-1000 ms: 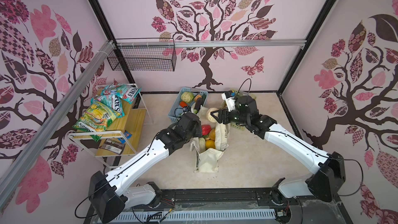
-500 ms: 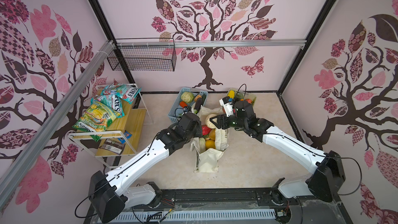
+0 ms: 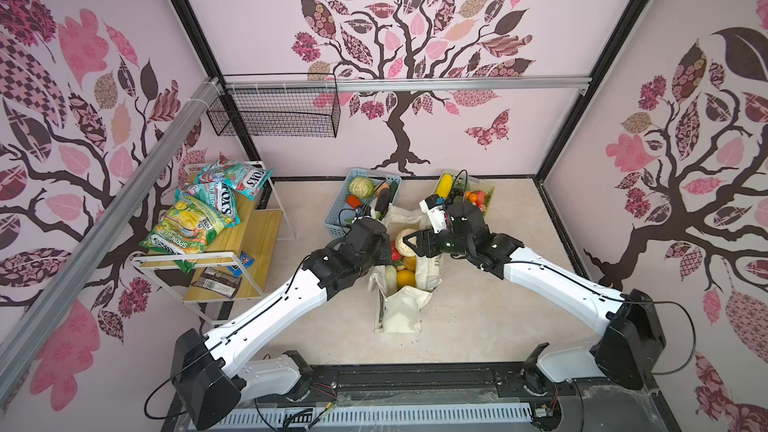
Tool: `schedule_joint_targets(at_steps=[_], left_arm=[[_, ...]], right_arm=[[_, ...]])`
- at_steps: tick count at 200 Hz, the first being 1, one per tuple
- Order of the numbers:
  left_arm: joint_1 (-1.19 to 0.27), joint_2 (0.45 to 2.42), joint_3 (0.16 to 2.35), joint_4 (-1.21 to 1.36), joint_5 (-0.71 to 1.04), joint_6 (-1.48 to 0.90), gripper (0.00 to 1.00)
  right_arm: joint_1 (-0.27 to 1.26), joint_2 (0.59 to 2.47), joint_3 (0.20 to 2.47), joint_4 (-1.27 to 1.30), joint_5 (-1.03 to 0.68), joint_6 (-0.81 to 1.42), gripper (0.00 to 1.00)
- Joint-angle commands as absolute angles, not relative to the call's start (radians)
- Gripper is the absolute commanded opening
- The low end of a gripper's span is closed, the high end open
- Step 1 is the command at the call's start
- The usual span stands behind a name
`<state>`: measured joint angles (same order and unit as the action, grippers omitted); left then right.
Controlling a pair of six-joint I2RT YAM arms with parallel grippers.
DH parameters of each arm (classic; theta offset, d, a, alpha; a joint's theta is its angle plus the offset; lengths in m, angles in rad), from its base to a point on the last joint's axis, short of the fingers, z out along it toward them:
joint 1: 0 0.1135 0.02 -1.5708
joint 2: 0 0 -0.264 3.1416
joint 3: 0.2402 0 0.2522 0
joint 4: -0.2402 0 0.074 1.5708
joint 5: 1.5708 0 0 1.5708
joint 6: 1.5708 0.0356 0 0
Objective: Place the food into the grocery bag and tie it
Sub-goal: 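Carry the pear over the tote bag and lower it inside, then open the right gripper to release the pear and lift out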
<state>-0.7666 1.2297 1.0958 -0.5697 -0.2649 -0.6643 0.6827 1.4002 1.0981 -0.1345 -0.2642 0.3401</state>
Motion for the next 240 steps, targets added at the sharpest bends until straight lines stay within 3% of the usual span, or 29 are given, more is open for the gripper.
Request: schedule_joint_targets(at_steps=[1,240], left_arm=[[-0.775,1.236,1.102,-0.554,-0.268,-0.67,0.0],[-0.775,1.241,1.091,-0.543,-0.271,-0.672,0.0]], right_arm=[[0.701,1.385,1.111,-0.141,-0.237,0.336,0.6],[0.782,1.57,1.106,-0.212,-0.089,0.265,0.61]])
